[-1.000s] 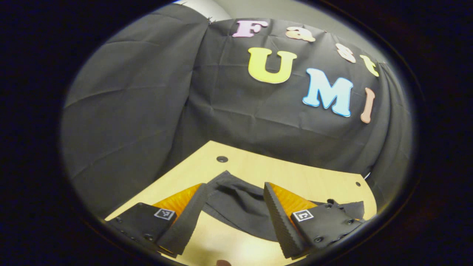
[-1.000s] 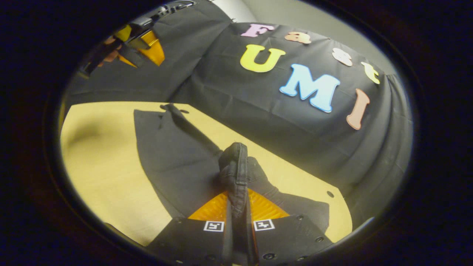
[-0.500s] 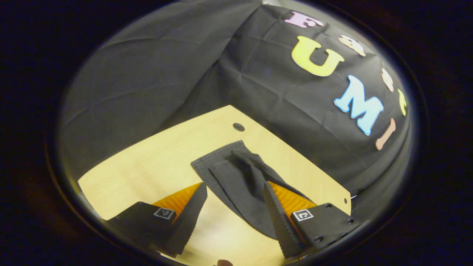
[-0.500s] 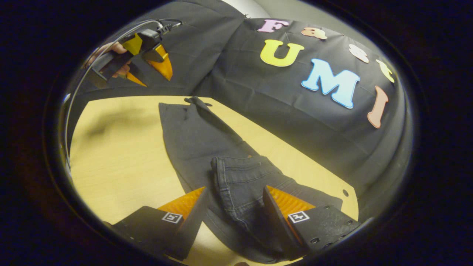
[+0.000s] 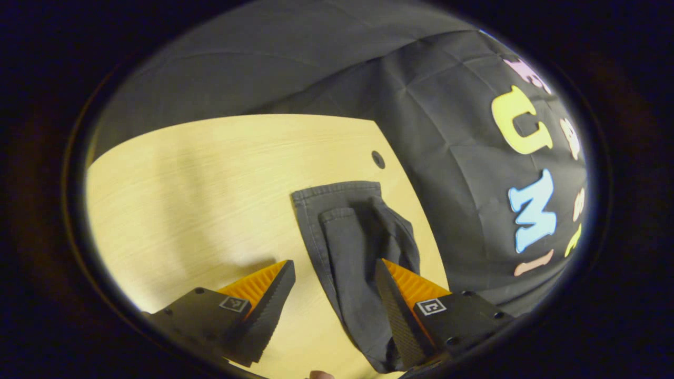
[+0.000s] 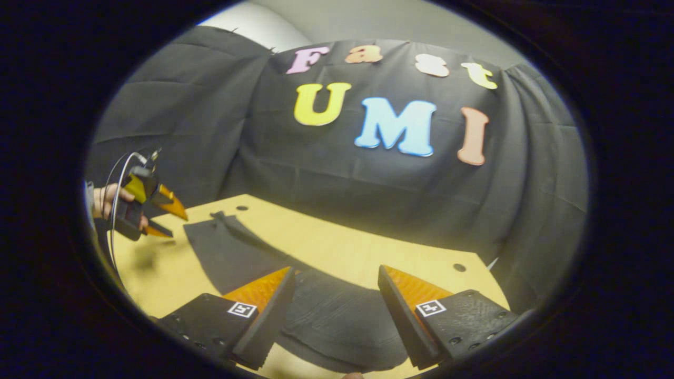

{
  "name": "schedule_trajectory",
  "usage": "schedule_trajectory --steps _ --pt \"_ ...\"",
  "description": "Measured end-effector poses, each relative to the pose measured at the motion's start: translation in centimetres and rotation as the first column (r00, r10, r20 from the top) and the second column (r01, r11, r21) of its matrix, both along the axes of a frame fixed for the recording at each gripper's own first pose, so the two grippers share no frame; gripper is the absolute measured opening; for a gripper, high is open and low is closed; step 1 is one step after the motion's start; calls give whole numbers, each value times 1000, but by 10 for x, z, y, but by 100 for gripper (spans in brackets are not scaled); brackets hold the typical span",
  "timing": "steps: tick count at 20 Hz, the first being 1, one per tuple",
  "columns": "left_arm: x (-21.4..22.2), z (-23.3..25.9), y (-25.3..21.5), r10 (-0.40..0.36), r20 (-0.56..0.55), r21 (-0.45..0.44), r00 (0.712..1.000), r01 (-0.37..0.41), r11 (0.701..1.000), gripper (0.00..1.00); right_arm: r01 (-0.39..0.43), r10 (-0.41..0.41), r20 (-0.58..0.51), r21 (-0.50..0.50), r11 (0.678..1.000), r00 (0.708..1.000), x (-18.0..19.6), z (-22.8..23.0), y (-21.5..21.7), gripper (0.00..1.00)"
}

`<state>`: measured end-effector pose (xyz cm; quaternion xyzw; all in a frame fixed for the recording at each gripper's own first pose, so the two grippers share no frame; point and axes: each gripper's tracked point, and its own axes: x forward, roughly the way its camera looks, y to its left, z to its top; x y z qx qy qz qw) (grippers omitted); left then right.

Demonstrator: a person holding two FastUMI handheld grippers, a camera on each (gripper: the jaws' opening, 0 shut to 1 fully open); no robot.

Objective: Grasp the waist and the cuffs of the jeans and fold them to make the two legs overlap; first hold the waist and fold one-third of the jeans toward the cuffs, then hold the cuffs and fold the remaining one-third in the same direction to finish folding.

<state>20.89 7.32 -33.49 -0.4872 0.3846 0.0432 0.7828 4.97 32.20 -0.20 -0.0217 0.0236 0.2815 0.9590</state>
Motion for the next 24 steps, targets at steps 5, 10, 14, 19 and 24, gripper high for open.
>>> schedule_trajectory --steps 5,10,14,19,24 --pt "19 -11 -10 21 -32 -63 999 -23 998 99 147 -146 -12 69 987 989 19 21 -42 93" --pt "40 -14 -6 54 -33 -156 998 -58 986 98 200 -198 -29 52 978 980 31 20 -61 93" --pt "66 -17 -25 50 -4 -219 999 -50 974 96 233 -231 -45 31 972 972 42 15 -70 93" --pt "87 -16 -69 13 44 -289 999 0 957 93 259 -257 -68 11 966 964 61 9 -75 93" --pt "88 -42 -60 68 -18 -320 998 -70 945 36 280 -278 -79 14 960 957 69 7 -80 93"
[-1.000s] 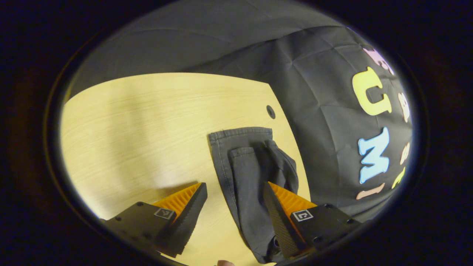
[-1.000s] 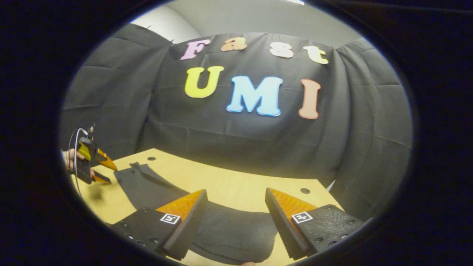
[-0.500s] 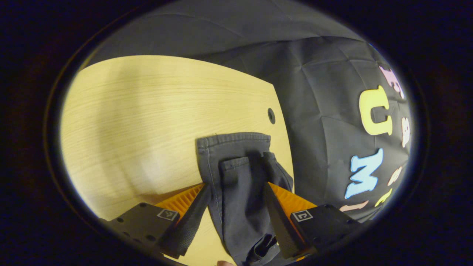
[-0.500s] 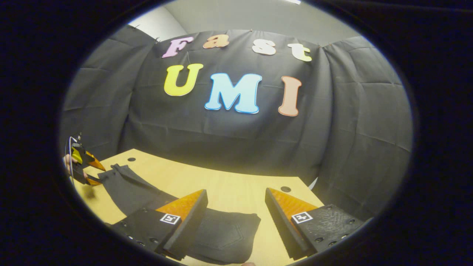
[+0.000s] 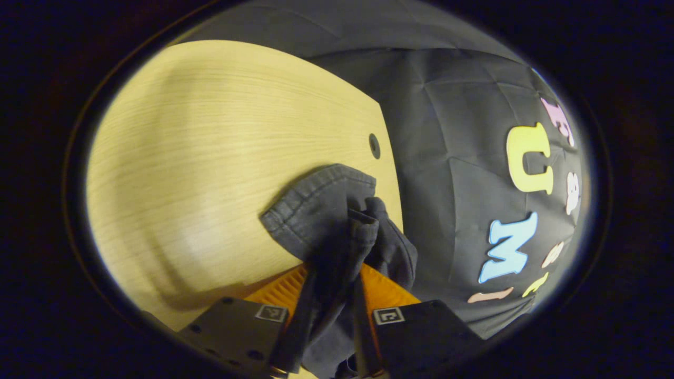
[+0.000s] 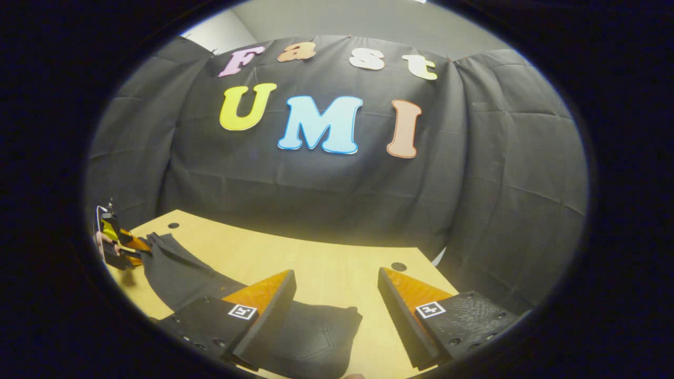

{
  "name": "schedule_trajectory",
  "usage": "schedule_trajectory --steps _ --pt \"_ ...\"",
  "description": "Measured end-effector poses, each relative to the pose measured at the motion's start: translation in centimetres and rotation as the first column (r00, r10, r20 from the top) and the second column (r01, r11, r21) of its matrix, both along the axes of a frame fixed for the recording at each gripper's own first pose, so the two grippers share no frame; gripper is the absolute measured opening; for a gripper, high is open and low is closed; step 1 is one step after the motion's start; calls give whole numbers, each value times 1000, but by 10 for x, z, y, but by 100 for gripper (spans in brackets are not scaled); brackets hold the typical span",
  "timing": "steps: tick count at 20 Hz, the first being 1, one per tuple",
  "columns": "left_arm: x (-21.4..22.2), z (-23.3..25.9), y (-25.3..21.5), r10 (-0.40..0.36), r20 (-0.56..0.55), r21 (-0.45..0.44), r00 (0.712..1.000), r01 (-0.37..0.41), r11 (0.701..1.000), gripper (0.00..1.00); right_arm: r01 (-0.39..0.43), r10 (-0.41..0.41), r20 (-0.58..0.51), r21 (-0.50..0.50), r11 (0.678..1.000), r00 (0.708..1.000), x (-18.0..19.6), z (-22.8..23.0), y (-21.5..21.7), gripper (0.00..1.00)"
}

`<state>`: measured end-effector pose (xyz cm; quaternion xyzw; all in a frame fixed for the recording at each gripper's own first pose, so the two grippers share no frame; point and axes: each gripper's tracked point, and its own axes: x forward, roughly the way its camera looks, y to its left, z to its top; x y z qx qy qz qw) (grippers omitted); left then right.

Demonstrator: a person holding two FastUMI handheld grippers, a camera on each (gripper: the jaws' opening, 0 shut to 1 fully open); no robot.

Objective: Grasp the waist and the cuffs of the jeans and fold them to make the two legs overlap; first hold the waist and fold one-third of the jeans toward the cuffs, then hold the cuffs and fold the remaining one-third in the same direction to finish folding.

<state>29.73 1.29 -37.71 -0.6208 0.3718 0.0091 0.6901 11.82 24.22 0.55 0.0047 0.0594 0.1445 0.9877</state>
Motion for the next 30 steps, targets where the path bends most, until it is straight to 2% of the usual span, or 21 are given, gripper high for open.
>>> schedule_trajectory --steps 1,2,3,4,5,7,10,12,15,20,23,25,28,30 --pt "0 3 2 10 8 -38 1000 -10 999 23 0 0 0 -4 1000 1000 0 -1 -1 93" --pt "3 2 16 32 -3 -32 999 -32 999 25 -2 2 1 -8 1000 1000 -1 -1 -1 93" --pt "-2 2 3 31 -3 -46 1000 -32 998 11 -2 2 2 -11 1000 1000 -1 -2 0 93" --pt "-3 4 2 35 6 -50 999 -35 998 5 -4 4 2 -11 1000 1000 -2 -1 -1 93" --pt "-1 12 0 39 31 -59 999 -37 998 11 -3 3 1 -9 1000 1000 -2 -1 -1 93" --pt "-3 41 -5 22 102 -49 995 -17 999 11 6 -6 0 0 1000 1000 -2 2 -7 93" --pt "-5 88 -21 -58 215 44 975 49 998 11 30 -30 4 17 999 1000 -6 9 -16 93" --pt "-6 127 -37 -118 285 108 951 91 990 11 43 -43 15 12 999 999 -9 12 -22 93" --pt "-17 190 -71 -195 395 178 898 133 975 11 47 -47 27 -5 999 999 -10 13 -30 94" --pt "-53 290 -168 -318 527 278 788 193 941 11 -36 37 91 -9 999 995 -9 27 -35 93" --pt "-88 319 -242 -416 550 378 724 228 897 11 -114 113 116 -1 993 987 -12 27 -42 93" --pt "-122 319 -293 -510 538 439 671 294 849 11 -154 150 123 22 988 981 -15 25 -50 95" --pt "-172 296 -377 -666 472 554 578 393 734 11 -199 192 118 47 979 974 -17 15 -62 93" --pt "-204 268 -429 -741 411 607 531 446 657 11 -221 215 107 53 974 971 -20 6 -71 93"
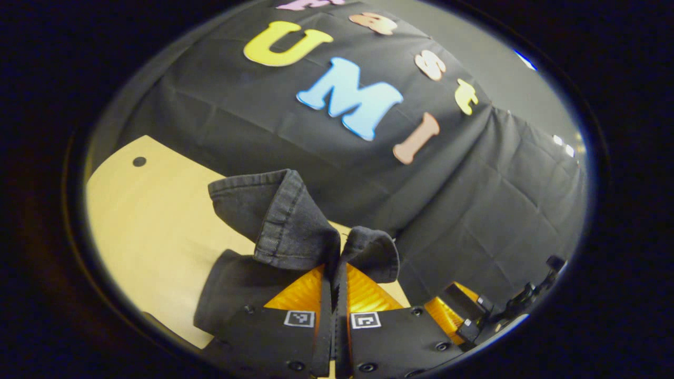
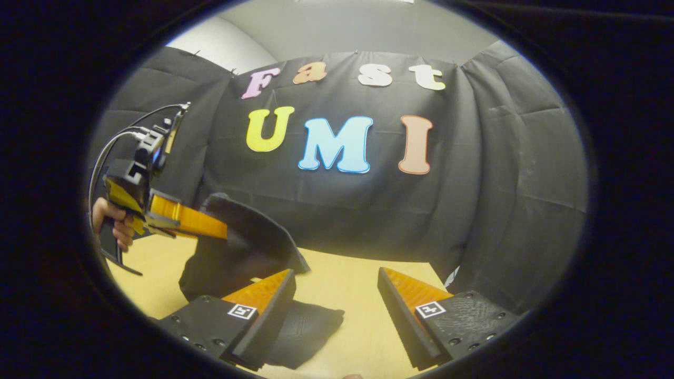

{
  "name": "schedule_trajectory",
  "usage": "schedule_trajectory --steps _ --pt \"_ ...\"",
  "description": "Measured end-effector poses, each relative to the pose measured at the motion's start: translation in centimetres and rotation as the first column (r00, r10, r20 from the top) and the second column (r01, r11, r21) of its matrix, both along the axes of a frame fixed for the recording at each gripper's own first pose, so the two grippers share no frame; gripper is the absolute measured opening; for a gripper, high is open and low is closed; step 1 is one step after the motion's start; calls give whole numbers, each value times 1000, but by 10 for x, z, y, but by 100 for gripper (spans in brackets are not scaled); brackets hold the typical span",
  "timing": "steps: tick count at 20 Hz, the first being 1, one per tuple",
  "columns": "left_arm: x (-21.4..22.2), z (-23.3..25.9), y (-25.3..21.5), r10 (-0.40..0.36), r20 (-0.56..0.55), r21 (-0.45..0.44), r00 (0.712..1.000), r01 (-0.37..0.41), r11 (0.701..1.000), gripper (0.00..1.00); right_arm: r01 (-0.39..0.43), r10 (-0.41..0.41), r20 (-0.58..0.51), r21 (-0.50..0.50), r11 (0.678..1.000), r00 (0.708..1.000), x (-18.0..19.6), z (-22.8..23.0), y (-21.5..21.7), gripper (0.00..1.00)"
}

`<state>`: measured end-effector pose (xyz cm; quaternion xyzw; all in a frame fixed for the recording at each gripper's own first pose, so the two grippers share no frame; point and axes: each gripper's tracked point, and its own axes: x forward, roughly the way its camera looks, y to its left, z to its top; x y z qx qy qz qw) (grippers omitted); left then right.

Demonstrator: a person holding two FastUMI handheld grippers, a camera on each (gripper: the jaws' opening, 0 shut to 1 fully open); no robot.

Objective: Grasp the waist and the cuffs of the jeans and fold them to make the two legs overlap; first hold the waist and fold one-third of the jeans toward the cuffs, then hold the cuffs and fold the remaining one-third in the same direction to finish folding.

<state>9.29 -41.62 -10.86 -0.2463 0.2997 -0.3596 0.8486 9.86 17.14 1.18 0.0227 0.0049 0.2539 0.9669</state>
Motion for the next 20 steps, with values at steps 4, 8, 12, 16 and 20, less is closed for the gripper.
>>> schedule_trajectory --steps 4,8,12,16,20 --pt "-35 -64 -62 -92 7 195 996 89 977 11 -48 48 -14 13 999 999 -10 -11 -8 93" --pt "-48 -92 -69 -72 -40 199 997 78 977 11 -49 49 -38 20 999 998 -15 -22 -13 93" --pt "-56 -103 -69 -48 -87 164 995 62 985 16 -43 44 -36 10 999 998 -19 -22 -14 93" --pt "-70 -95 -64 -70 -49 190 996 78 979 78 -25 25 -31 12 1000 999 -18 -14 -15 94" --pt "-85 -56 -45 -64 60 215 996 49 975 94 21 -20 -12 46 999 1000 -19 3 -22 93"
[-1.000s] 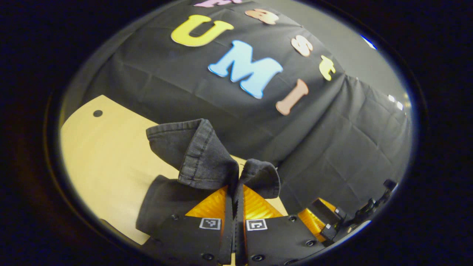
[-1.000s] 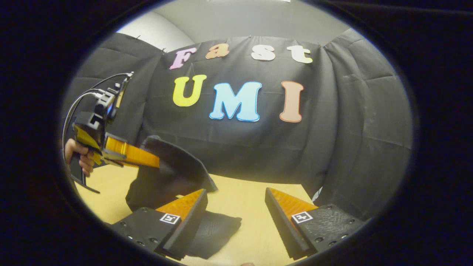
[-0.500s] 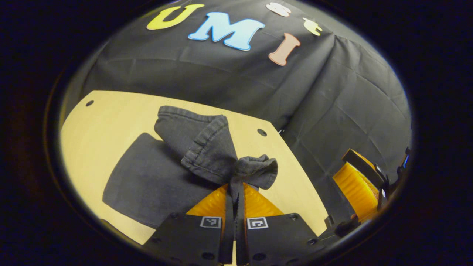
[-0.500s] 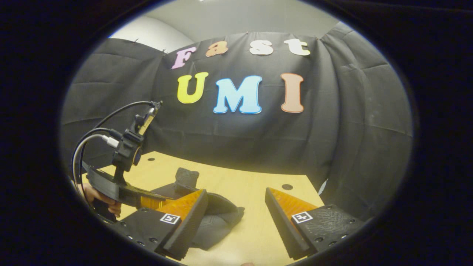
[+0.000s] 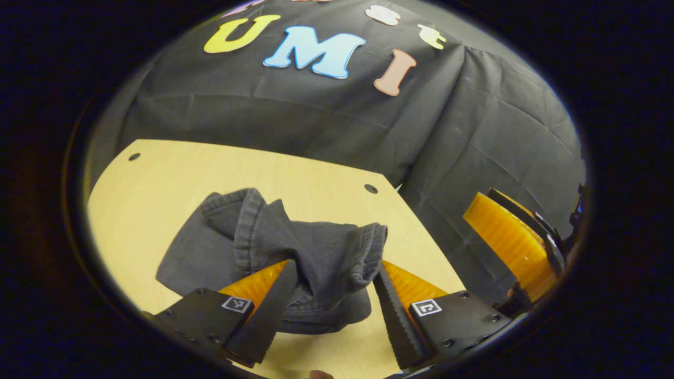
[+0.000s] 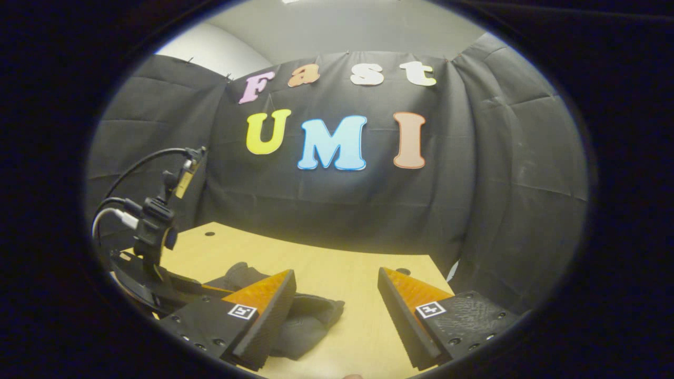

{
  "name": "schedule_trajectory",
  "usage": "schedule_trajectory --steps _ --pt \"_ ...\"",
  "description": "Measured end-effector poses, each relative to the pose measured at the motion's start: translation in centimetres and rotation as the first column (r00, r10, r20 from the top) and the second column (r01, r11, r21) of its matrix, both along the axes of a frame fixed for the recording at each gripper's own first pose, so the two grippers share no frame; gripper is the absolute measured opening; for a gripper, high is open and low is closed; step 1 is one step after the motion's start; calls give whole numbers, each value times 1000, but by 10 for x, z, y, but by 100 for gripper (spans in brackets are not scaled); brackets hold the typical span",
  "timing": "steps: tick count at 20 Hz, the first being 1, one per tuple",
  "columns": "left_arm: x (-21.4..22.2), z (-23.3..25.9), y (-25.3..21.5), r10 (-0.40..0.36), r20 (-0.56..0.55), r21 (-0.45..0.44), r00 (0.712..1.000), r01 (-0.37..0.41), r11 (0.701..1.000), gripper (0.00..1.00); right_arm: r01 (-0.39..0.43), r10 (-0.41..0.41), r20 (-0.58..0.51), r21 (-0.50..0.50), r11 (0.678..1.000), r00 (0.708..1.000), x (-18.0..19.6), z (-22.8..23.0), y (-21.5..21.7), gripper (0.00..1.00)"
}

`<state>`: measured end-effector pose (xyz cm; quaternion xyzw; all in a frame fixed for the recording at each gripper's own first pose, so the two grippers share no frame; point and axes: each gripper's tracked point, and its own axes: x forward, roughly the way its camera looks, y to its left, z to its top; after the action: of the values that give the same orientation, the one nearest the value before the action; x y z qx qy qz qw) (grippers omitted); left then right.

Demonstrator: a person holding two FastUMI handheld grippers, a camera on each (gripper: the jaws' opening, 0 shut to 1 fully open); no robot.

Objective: Grasp the waist and the cuffs of the jeans and fold them to make the two legs overlap; first hold the waist and fold one-third of the jeans toward the cuffs, then hold the cuffs and fold the remaining one-third in the same direction to finish folding.

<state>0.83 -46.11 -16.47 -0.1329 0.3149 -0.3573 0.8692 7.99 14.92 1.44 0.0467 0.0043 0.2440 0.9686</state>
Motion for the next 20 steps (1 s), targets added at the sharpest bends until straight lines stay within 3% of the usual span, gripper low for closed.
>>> schedule_trajectory --steps 4,8,10,13,20 --pt "5 65 44 90 182 -11 979 -89 996 95 59 -59 8 28 998 998 1 11 -5 93" --pt "43 136 111 245 421 -27 873 -258 966 95 137 -138 10 49 989 990 1 19 -11 94" --pt "51 147 135 277 464 -25 842 -300 954 95 188 -188 11 41 981 982 -4 18 -13 94" --pt "64 146 157 310 484 -30 819 -338 941 95 257 -257 17 29 966 966 -11 15 -20 94" --pt "82 148 176 318 568 -21 759 -373 928 95 301 -301 71 8 954 951 -17 25 -26 94"
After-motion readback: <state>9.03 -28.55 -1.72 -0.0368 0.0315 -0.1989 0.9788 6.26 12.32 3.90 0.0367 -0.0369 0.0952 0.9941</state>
